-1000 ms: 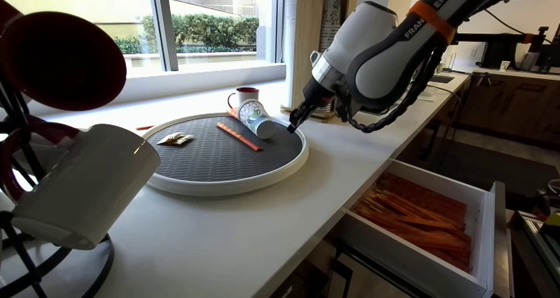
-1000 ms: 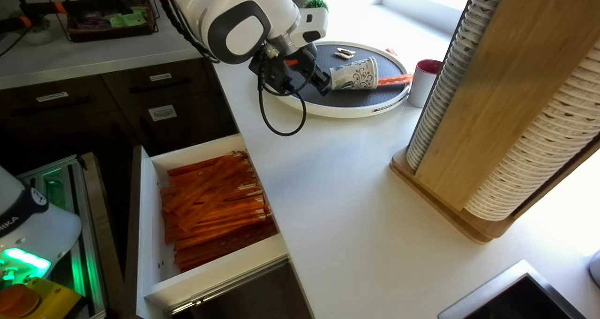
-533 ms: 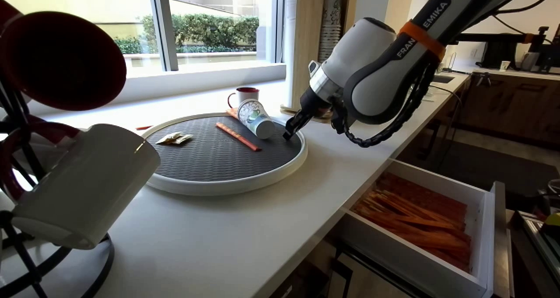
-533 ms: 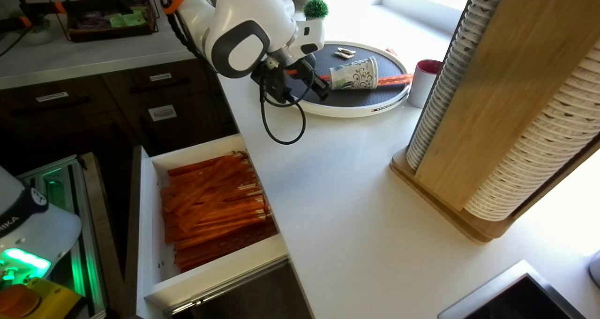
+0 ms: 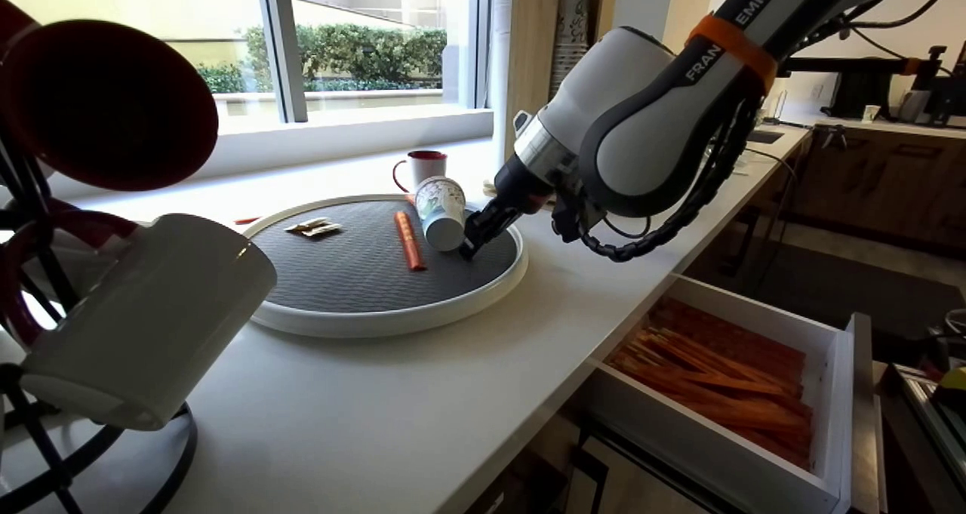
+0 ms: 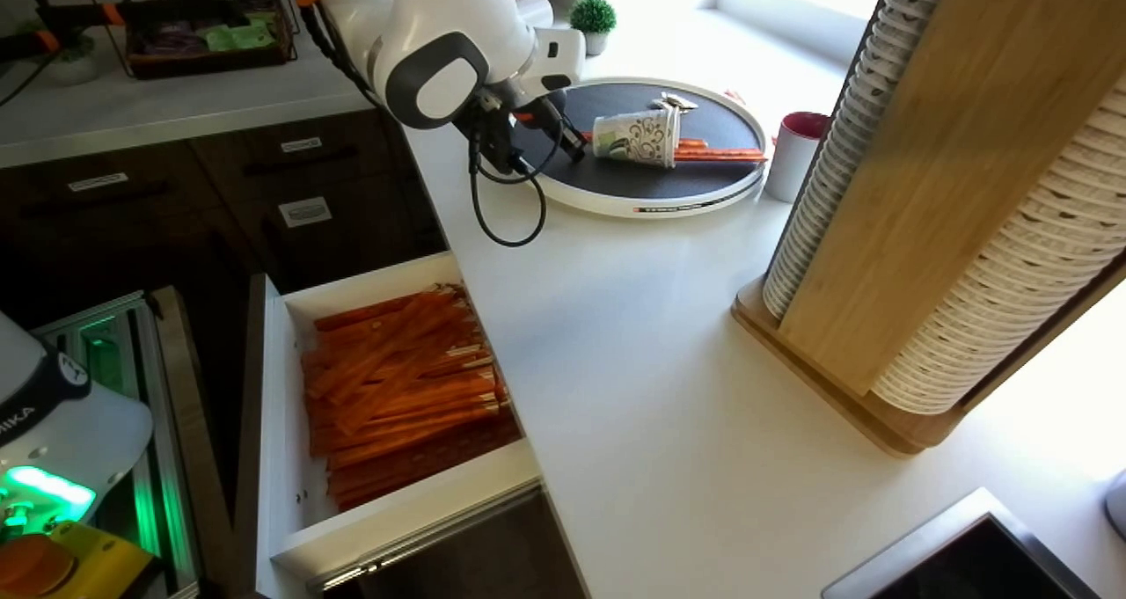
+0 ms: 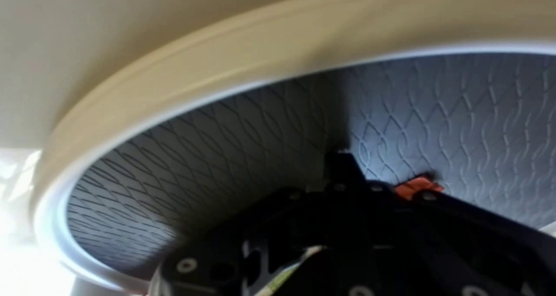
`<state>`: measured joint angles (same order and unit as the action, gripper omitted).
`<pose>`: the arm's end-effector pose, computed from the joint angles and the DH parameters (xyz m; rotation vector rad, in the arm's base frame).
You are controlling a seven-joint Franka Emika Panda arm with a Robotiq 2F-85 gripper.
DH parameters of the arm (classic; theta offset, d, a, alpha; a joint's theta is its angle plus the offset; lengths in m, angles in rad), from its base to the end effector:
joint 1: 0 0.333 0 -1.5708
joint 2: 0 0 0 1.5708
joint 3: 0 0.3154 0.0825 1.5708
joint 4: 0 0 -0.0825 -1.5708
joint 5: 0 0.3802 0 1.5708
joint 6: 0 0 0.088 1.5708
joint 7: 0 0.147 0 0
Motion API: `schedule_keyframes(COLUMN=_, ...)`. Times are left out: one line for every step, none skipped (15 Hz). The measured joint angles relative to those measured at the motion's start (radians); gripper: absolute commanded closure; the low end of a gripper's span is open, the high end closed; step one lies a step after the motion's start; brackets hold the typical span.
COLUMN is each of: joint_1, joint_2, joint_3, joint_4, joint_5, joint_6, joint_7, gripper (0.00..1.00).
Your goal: Rotate the tray clockwise then place the coffee cup upright.
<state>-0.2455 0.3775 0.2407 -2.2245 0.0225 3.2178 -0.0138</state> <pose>0.6166 -0.0079 0.2490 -2.9132 0.0857 -0.9434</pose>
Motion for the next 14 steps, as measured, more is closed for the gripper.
schedule_keyframes(joint_1=-0.025, joint_2=0.007, joint_3=0.042, joint_4=0.003, joint_5=0.007, joint_6=0.000, joint_7=0.000, gripper=1.00)
schedule_keyframes(joint_1=-0.049, joint_2=0.013, joint_3=0.081, joint_4=0.005, joint_5=0.012, joint_6=0.000, joint_7=0.000, gripper=1.00)
schedule_keyframes(joint_1=-0.072, joint_2=0.020, joint_3=0.115, joint_4=0.008, joint_5=0.015, joint_6=0.000, joint_7=0.000, gripper=1.00)
schedule_keyframes(joint_1=-0.096, joint_2=0.028, joint_3=0.148, joint_4=0.013, joint_5=0.015, joint_6=0.000, joint_7=0.000, gripper=1.00)
schedule_keyframes(joint_1=-0.119, joint_2=0.038, joint_3=0.178, joint_4=0.019, joint_5=0.015, joint_6=0.000, joint_7=0.000, gripper=1.00)
schedule_keyframes(joint_1=-0.141, joint_2=0.050, joint_3=0.207, joint_4=0.027, joint_5=0.015, joint_6=0.000, joint_7=-0.001, gripper=1.00)
schedule_keyframes(joint_1=-0.160, joint_2=0.062, joint_3=0.233, joint_4=0.035, joint_5=0.015, joint_6=0.000, joint_7=-0.004, gripper=1.00)
schedule_keyframes(joint_1=-0.176, joint_2=0.076, joint_3=0.254, joint_4=0.046, joint_5=0.015, joint_6=-0.001, joint_7=-0.006, gripper=1.00)
schedule_keyframes(joint_1=-0.189, joint_2=0.091, joint_3=0.274, joint_4=0.059, joint_5=0.014, joint_6=-0.002, joint_7=-0.009, gripper=1.00)
schedule_keyframes(joint_1=-0.199, joint_2=0.105, joint_3=0.290, joint_4=0.073, joint_5=0.013, joint_6=-0.003, joint_7=-0.013, gripper=1.00)
schedule_keyframes(joint_1=-0.207, joint_2=0.121, joint_3=0.304, joint_4=0.087, joint_5=0.011, joint_6=-0.005, joint_7=-0.016, gripper=1.00)
schedule_keyframes(joint_1=-0.212, joint_2=0.137, joint_3=0.317, joint_4=0.105, joint_5=0.009, joint_6=-0.008, joint_7=-0.021, gripper=1.00)
schedule_keyframes(joint_1=-0.217, joint_2=0.153, joint_3=0.328, joint_4=0.123, joint_5=0.006, joint_6=-0.014, joint_7=-0.027, gripper=1.00)
schedule_keyframes(joint_1=-0.220, joint_2=0.170, joint_3=0.338, joint_4=0.143, joint_5=0.003, joint_6=-0.024, joint_7=-0.033, gripper=1.00)
